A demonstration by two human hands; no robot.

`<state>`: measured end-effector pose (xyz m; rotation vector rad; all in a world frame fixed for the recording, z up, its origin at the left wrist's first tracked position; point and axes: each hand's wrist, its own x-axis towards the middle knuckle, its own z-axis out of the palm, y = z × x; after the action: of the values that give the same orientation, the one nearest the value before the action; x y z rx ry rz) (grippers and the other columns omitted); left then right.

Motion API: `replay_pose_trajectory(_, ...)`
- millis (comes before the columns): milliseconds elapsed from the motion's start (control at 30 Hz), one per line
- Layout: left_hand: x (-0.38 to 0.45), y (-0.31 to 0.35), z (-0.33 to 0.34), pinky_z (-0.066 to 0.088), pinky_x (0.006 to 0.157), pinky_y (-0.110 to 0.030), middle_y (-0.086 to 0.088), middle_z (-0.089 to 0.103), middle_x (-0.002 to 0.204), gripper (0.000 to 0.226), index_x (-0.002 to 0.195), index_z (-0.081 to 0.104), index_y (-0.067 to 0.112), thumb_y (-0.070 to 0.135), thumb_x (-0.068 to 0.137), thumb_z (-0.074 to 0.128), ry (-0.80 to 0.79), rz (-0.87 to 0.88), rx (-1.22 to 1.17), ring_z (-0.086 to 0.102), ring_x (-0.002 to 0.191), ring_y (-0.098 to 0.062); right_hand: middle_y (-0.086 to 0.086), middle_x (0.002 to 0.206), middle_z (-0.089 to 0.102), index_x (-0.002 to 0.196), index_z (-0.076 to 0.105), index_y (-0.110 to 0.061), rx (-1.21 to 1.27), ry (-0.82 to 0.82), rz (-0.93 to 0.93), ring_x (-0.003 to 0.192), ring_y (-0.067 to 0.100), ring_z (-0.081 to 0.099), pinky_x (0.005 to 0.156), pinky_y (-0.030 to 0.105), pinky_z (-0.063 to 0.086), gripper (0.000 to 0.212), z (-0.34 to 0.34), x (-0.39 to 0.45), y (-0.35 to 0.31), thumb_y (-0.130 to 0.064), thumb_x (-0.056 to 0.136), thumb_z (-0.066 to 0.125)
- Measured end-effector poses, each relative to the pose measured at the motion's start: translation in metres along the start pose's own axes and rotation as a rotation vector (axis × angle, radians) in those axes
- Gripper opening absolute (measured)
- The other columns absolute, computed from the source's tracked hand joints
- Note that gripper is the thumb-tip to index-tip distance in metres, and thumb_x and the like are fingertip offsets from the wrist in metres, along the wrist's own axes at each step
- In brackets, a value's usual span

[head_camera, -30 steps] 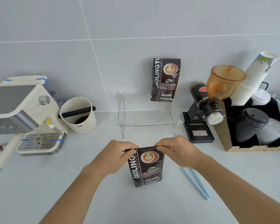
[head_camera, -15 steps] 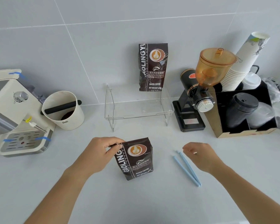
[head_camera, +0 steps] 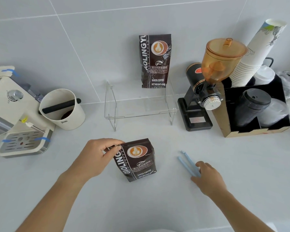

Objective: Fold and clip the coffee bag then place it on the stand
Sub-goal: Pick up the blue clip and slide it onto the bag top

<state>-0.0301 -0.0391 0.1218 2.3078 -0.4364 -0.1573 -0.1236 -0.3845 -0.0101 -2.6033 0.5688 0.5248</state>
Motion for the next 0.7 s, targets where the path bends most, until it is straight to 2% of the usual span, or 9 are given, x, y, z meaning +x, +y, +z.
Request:
replay_pose_trajectory(67, 0.000, -0.002, 0.001, 0.053, 0.075, -0.024, 0.016, 0.076, 0.090, 0.018, 0.097, 0.074, 0.031, 0.028, 0.087, 0.061, 0.007, -0.009, -0.010, 0.069, 0.086, -0.009, 0.002, 0.101, 0.059, 0.116, 0.054, -0.017, -0.003, 0.017, 0.011, 0.084, 0.022, 0.057, 0.074, 0.035, 0.052, 0.033, 0.001, 0.000, -0.002, -0.029, 0.086, 0.059)
replay_pose_trajectory(133, -0.001, -0.002, 0.001, 0.053, 0.074, -0.025, 0.016, 0.076, 0.089, 0.017, 0.095, 0.074, 0.035, 0.025, 0.088, 0.062, 0.016, -0.002, -0.013, 0.069, 0.084, -0.011, 0.003, 0.101, 0.060, 0.114, 0.055, -0.016, -0.005, 0.028, 0.020, 0.083, 0.021, 0.055, 0.074, 0.035, 0.052, 0.027, 0.001, 0.001, -0.003, -0.026, 0.088, 0.056)
replay_pose_trajectory(233, -0.001, 0.000, 0.002, 0.053, 0.069, -0.025, 0.025, 0.072, 0.092, 0.022, 0.088, 0.068, 0.050, 0.030, 0.082, 0.059, 0.038, 0.014, -0.029, 0.070, 0.074, -0.015, 0.001, 0.100, 0.058, 0.116, 0.055, -0.017, 0.012, 0.036, 0.017, 0.083, 0.020, 0.052, 0.073, 0.030, 0.048, 0.028, -0.001, 0.001, -0.004, -0.023, 0.088, 0.054)
replay_pose_trajectory(333, -0.001, 0.001, 0.003, 0.053, 0.067, -0.028, 0.028, 0.070, 0.095, 0.024, 0.087, 0.066, 0.053, 0.031, 0.081, 0.060, 0.063, 0.016, -0.026, 0.068, 0.067, -0.019, -0.003, 0.092, 0.056, 0.114, 0.058, -0.018, 0.073, 0.064, 0.002, 0.079, 0.019, 0.054, 0.067, 0.027, 0.043, 0.028, -0.008, 0.000, -0.011, -0.022, 0.087, 0.056)
replay_pose_trajectory(433, 0.000, 0.000, 0.004, 0.052, 0.065, -0.022, 0.027, 0.067, 0.101, 0.024, 0.093, 0.070, 0.044, 0.023, 0.085, 0.064, 0.073, 0.047, -0.012, 0.067, 0.075, -0.014, -0.004, 0.087, 0.058, 0.110, 0.060, -0.019, 0.177, 0.109, -0.058, 0.072, 0.015, 0.056, 0.060, 0.025, 0.042, 0.024, -0.021, -0.002, -0.025, -0.021, 0.086, 0.057)
replay_pose_trajectory(533, 0.002, -0.001, 0.004, 0.049, 0.064, -0.015, 0.015, 0.064, 0.103, 0.019, 0.100, 0.075, 0.027, 0.018, 0.087, 0.063, 0.082, 0.098, 0.019, 0.064, 0.084, -0.008, -0.003, 0.090, 0.060, 0.106, 0.060, -0.023, 0.320, 0.128, -0.126, 0.076, 0.017, 0.060, 0.057, 0.026, 0.049, 0.021, -0.040, -0.005, -0.047, -0.019, 0.085, 0.061)
replay_pose_trajectory(633, 0.004, -0.002, 0.004, 0.046, 0.064, -0.010, 0.013, 0.061, 0.100, 0.021, 0.101, 0.075, 0.025, 0.012, 0.088, 0.064, 0.093, 0.085, 0.013, 0.064, 0.084, -0.009, -0.005, 0.090, 0.065, 0.092, 0.062, -0.025, 0.485, 0.122, -0.181, 0.073, 0.018, 0.063, 0.049, 0.025, 0.050, 0.014, -0.062, -0.008, -0.069, -0.016, 0.081, 0.064)
replay_pose_trajectory(700, 0.005, -0.001, 0.003, 0.046, 0.064, -0.009, 0.013, 0.061, 0.100, 0.020, 0.100, 0.075, 0.026, 0.016, 0.088, 0.062, 0.092, 0.096, 0.002, 0.063, 0.084, -0.008, -0.006, 0.087, 0.067, 0.084, 0.061, -0.024, 0.622, 0.064, -0.198, 0.064, 0.020, 0.062, 0.049, 0.030, 0.050, 0.014, -0.075, -0.011, -0.081, -0.012, 0.079, 0.067)
